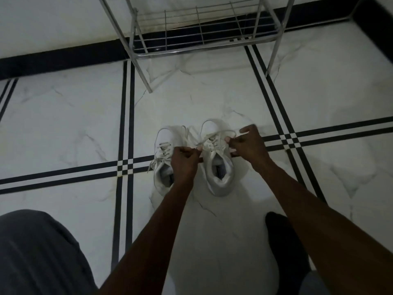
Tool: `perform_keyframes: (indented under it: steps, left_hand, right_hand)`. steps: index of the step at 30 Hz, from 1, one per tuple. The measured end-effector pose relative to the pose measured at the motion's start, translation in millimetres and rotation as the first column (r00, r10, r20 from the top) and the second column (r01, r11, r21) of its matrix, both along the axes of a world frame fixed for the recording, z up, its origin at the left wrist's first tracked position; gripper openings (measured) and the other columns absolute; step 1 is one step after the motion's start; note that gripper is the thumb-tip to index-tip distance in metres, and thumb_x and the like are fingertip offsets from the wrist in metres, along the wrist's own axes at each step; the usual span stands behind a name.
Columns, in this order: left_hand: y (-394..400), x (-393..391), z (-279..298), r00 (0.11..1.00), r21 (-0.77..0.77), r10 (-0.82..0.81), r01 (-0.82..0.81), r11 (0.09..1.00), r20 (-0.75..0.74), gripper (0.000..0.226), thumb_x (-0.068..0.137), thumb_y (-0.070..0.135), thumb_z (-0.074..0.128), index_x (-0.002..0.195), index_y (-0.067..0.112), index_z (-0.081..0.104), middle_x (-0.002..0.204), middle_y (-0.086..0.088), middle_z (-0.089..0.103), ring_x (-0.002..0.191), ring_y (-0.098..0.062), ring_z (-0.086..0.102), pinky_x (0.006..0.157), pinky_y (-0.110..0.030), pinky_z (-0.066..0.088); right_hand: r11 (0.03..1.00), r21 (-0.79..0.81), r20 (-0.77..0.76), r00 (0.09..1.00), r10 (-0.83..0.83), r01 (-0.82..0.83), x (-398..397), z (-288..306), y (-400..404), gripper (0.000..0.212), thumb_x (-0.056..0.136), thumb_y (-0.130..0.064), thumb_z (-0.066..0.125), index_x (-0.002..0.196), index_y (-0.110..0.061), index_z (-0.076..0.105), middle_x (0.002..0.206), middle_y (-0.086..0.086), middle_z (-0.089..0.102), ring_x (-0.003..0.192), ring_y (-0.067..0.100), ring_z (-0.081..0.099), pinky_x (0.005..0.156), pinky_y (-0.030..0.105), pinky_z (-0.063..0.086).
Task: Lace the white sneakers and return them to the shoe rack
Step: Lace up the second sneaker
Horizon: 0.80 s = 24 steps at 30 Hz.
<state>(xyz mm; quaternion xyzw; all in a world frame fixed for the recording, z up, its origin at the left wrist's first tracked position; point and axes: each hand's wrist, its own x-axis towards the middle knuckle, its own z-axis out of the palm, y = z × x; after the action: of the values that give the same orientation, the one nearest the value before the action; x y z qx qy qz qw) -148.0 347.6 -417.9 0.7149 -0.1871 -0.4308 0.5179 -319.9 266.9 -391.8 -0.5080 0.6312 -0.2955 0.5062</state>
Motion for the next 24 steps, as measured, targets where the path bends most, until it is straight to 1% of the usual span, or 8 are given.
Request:
perform_keyframes:
  steps: [3, 5, 7, 9, 12, 15, 19, 24]
  left_hand:
    - [3, 1, 6, 0.939, -0.117, -0.037, 0.082, 0.990, 0.342, 0.039, 0.088, 0.019, 0.073, 0.117, 0.019, 0.047, 0.112, -0.009, 0.060, 0.094, -0.031, 0.073, 0.072, -0.050, 0.065]
    - [4, 2, 8, 0.750, -0.025, -0.184, 0.258, 0.966, 0.635, 0.050, 0.086, 0.006, 0.067, 0.130, 0.023, 0.050, 0.134, -0.002, 0.052, 0.100, -0.022, 0.069, 0.075, -0.046, 0.063]
    - [3, 5, 5, 0.548, 0.112, -0.347, 0.416, 0.902, 0.761, 0.057, 0.083, 0.000, 0.061, 0.135, 0.022, 0.054, 0.146, 0.003, 0.047, 0.102, -0.022, 0.072, 0.069, -0.046, 0.063]
    - [5, 9, 3, 0.452, 0.215, -0.463, 0.498, 0.840, 0.763, 0.049, 0.082, 0.004, 0.054, 0.128, 0.020, 0.063, 0.136, 0.000, 0.060, 0.103, -0.024, 0.074, 0.073, -0.047, 0.063]
    - [7, 14, 4, 0.407, 0.326, -0.533, 0.477, 0.817, 0.742, 0.026, 0.092, 0.012, 0.059, 0.112, 0.020, 0.074, 0.109, -0.004, 0.076, 0.100, -0.026, 0.073, 0.079, -0.045, 0.059]
    - [7, 19, 7, 0.368, 0.330, -0.522, 0.471, 0.818, 0.769, 0.017, 0.096, 0.018, 0.059, 0.100, 0.017, 0.075, 0.098, -0.006, 0.076, 0.094, -0.030, 0.071, 0.074, -0.045, 0.058]
    - [3, 22, 7, 0.352, 0.320, -0.524, 0.497, 0.807, 0.775, 0.014, 0.097, 0.017, 0.059, 0.097, 0.011, 0.071, 0.094, -0.010, 0.068, 0.090, -0.034, 0.067, 0.071, -0.043, 0.054]
    - [6, 29, 4, 0.342, 0.304, -0.535, 0.541, 0.784, 0.772, 0.021, 0.096, 0.017, 0.058, 0.092, 0.007, 0.075, 0.086, -0.017, 0.071, 0.087, -0.039, 0.062, 0.073, -0.045, 0.051]
  right_hand:
    - [0.906, -0.360, -0.318, 0.942, 0.106, -0.224, -11, 5, -5, 0.064, 0.073, -0.023, 0.087, 0.127, -0.018, 0.054, 0.119, 0.009, 0.054, 0.101, 0.021, 0.057, 0.082, 0.032, 0.053]
    - [0.786, -0.413, -0.455, 0.852, 0.260, -0.461, -12, 6, -8, 0.051, 0.076, -0.020, 0.084, 0.124, -0.018, 0.065, 0.135, 0.010, 0.051, 0.123, 0.027, 0.048, 0.104, 0.034, 0.044]
    - [0.703, -0.383, -0.562, 0.755, 0.338, -0.600, -12, 3, -9, 0.036, 0.079, -0.017, 0.081, 0.114, -0.018, 0.073, 0.144, 0.009, 0.050, 0.134, 0.030, 0.038, 0.111, 0.031, 0.031]
    - [0.682, -0.345, -0.590, 0.714, 0.377, -0.645, -9, -1, -10, 0.024, 0.082, -0.014, 0.078, 0.106, -0.016, 0.077, 0.137, 0.008, 0.060, 0.130, 0.029, 0.046, 0.109, 0.034, 0.037]
    - [0.705, -0.228, -0.641, 0.649, 0.410, -0.671, -8, -2, -14, 0.007, 0.086, -0.017, 0.073, 0.090, -0.014, 0.078, 0.097, 0.007, 0.076, 0.089, 0.022, 0.069, 0.082, 0.037, 0.056]
    - [0.733, -0.142, -0.701, 0.591, 0.400, -0.665, -14, 0, -16, 0.018, 0.091, -0.030, 0.069, 0.084, -0.015, 0.075, 0.082, 0.003, 0.075, 0.078, 0.020, 0.067, 0.071, 0.038, 0.056]
    - [0.705, -0.039, -0.745, 0.491, 0.452, -0.708, -18, 2, -16, 0.013, 0.095, -0.026, 0.062, 0.096, -0.016, 0.070, 0.097, 0.005, 0.074, 0.094, 0.027, 0.066, 0.078, 0.042, 0.056]
    - [0.634, 0.310, -0.783, 0.188, 0.593, -0.709, -24, 5, -18, 0.038, 0.101, -0.036, 0.047, 0.125, -0.008, 0.058, 0.125, 0.015, 0.063, 0.114, 0.035, 0.058, 0.100, 0.039, 0.041]
